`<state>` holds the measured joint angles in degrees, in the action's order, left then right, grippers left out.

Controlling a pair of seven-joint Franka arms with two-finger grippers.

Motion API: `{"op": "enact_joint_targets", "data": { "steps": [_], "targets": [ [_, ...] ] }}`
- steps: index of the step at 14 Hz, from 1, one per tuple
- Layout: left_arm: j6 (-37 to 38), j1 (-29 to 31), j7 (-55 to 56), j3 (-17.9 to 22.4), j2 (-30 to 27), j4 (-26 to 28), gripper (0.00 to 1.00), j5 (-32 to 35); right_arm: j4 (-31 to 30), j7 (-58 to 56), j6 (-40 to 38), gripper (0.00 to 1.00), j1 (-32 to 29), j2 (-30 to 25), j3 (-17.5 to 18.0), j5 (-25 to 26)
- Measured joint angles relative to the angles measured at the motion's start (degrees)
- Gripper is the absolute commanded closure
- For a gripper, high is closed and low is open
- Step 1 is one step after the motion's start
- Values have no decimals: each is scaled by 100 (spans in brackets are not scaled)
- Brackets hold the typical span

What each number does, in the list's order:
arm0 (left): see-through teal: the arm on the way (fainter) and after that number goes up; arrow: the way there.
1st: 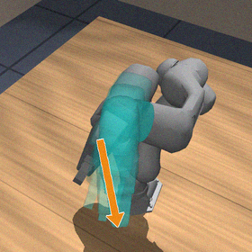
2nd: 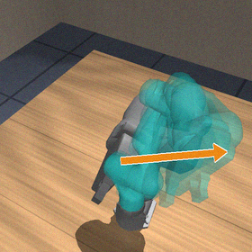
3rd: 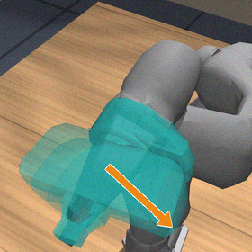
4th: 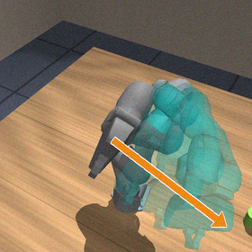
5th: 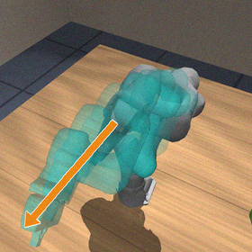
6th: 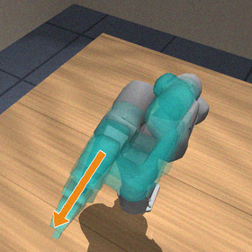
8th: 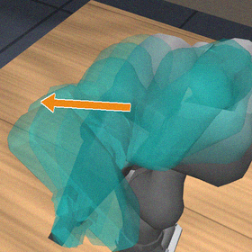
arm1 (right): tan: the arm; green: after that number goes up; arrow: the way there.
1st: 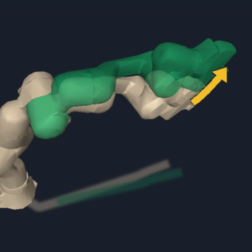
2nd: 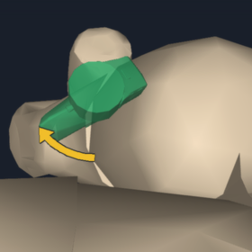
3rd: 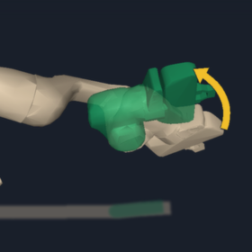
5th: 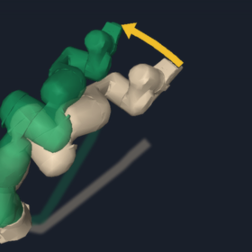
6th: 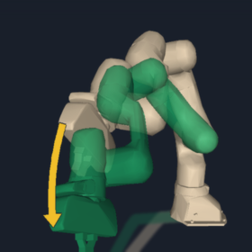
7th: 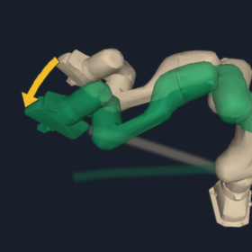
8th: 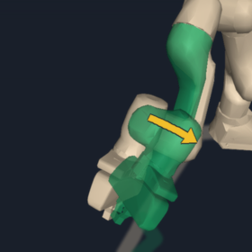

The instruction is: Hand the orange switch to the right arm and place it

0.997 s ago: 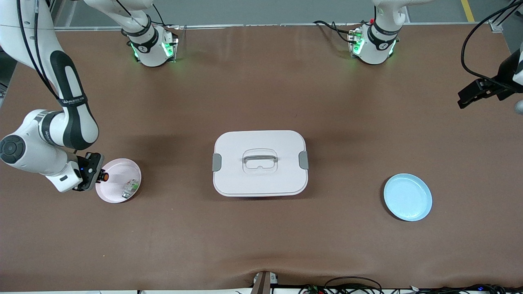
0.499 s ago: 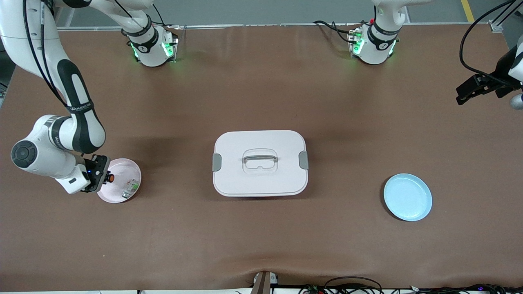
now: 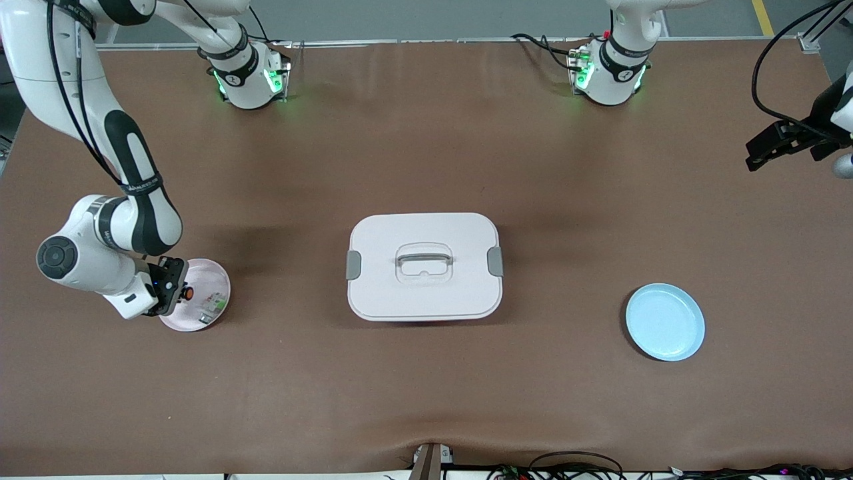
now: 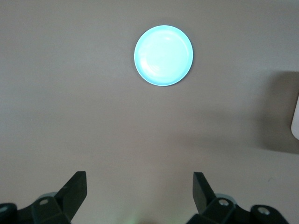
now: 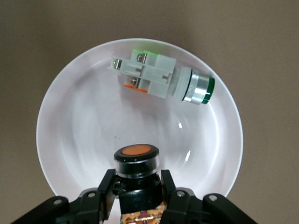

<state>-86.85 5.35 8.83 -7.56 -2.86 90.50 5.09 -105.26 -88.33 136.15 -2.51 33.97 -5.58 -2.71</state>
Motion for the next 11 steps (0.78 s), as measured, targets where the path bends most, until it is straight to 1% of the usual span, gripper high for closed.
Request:
{"op": "enact_joint_targets", "data": {
  "steps": [5, 8, 10, 11],
  "targets": [
    [0, 103, -25, 18, -11, 0, 0, -96, 0, 0, 45, 95, 1, 100, 26, -31],
    [0, 98, -25, 16, -12, -1, 0, -96, 0, 0, 49, 85, 1, 103, 29, -35],
    [0, 85, -25, 6, -12, 0, 0, -96, 0, 0, 49, 76, 1, 103, 40, -60],
    [0, 78, -25, 3, -12, 0, 0, -96, 0, 0, 49, 67, 1, 103, 42, -63]
  ]
}}
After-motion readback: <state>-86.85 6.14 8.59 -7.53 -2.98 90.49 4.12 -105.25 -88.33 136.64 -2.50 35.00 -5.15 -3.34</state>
